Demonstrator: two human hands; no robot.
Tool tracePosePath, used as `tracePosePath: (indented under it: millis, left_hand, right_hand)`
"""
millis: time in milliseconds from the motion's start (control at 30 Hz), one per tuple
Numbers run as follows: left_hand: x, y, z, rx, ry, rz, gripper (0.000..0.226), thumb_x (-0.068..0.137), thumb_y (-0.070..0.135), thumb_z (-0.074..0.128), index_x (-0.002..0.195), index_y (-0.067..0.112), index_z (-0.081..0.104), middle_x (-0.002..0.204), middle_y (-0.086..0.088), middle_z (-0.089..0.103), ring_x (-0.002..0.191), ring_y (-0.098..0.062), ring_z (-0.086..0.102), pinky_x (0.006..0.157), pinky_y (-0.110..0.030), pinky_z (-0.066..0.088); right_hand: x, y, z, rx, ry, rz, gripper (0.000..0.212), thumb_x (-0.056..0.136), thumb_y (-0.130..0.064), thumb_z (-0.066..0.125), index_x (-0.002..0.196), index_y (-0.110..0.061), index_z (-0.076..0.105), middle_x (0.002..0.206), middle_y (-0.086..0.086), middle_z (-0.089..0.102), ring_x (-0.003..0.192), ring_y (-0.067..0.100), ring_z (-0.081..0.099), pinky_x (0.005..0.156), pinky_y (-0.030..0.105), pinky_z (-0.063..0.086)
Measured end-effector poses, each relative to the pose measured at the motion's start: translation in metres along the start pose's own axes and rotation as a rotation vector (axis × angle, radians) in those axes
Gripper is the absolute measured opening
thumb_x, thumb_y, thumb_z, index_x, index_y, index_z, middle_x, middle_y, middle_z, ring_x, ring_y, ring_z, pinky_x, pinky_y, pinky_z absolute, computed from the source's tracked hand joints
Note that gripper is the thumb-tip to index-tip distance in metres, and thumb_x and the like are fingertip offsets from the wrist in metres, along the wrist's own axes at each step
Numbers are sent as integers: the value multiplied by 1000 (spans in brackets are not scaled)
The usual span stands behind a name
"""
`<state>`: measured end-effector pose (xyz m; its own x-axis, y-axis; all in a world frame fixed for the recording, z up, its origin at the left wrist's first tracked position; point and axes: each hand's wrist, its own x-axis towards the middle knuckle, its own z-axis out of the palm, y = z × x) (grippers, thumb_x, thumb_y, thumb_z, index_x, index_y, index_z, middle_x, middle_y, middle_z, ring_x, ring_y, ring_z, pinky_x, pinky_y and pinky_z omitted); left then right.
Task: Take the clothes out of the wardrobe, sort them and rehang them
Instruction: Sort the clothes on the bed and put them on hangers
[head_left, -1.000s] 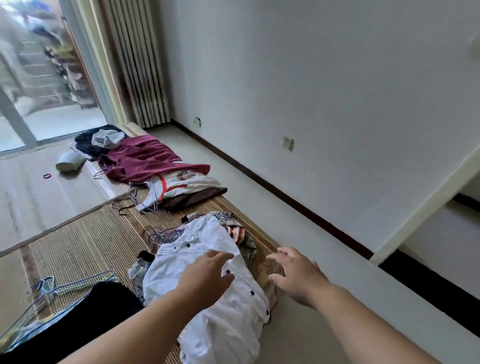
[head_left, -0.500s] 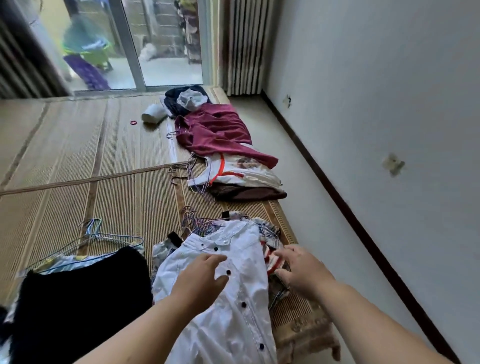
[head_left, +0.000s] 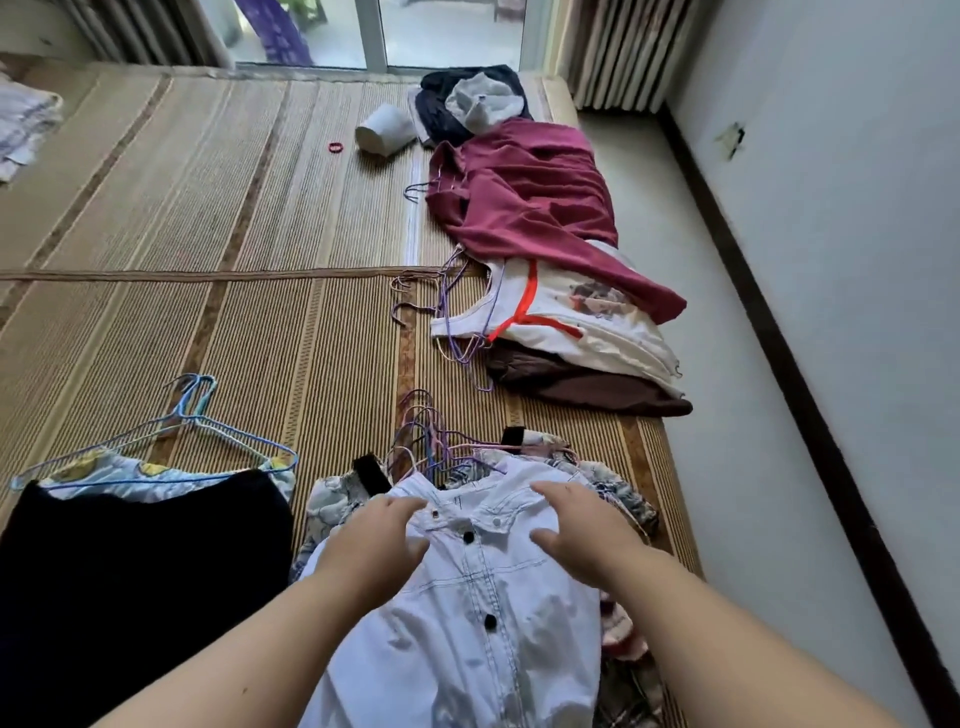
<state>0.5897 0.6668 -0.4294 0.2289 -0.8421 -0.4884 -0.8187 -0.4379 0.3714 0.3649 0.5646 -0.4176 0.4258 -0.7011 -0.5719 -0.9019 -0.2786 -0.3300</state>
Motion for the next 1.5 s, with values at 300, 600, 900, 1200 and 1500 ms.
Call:
tracePosePath:
  millis: [300, 600, 900, 1200, 1500]
  left_hand:
    - [79, -58, 69, 40, -51, -193, 60, 90, 34, 49, 146, 38, 27, 153, 0, 26, 138, -20, 29, 106, -39, 37]
    - [118, -56, 65, 26, -130, -229, 82, 83, 31, 58, 150, 32, 11, 118, -5, 58, 104, -23, 57, 86, -38, 50]
    - [46, -26, -10, -254, -156, -48, 18, 93, 18, 49, 96, 28, 63, 103, 6, 68, 101, -14, 59, 88, -28, 47]
    - [-63, 66, -89, -458, -9, 114, 39, 88, 4, 50, 83, 37, 71, 84, 8, 72, 86, -10, 66, 81, -34, 52]
    - [-98, 236, -99, -362, 115, 327, 18, 81, 35, 51, 85, 43, 66, 78, 15, 69, 74, -3, 64, 75, -37, 51]
  right_hand:
    - [125, 19, 61, -53, 14, 116, 44, 91, -31, 47, 133, -24, 39, 147, 4, 32, 135, 26, 32, 108, 51, 29]
    - [140, 26, 57, -270, 110, -103, 15, 80, -14, 49, 72, -22, 39, 83, -1, 43, 85, 21, 48, 68, 30, 38]
    - [44, 36, -13, 54, 76, -58, 21, 78, -14, 40, 81, -34, 43, 87, -8, 60, 78, 16, 51, 63, 29, 37]
    - [-90, 26, -129, 160, -3, -94, 18, 87, -27, 60, 104, -23, 67, 98, -3, 70, 90, 13, 61, 74, 23, 43]
    - [-215, 149, -197, 260, 302, -39, 13, 88, -25, 57, 92, -34, 65, 93, -11, 67, 90, 12, 59, 73, 22, 42]
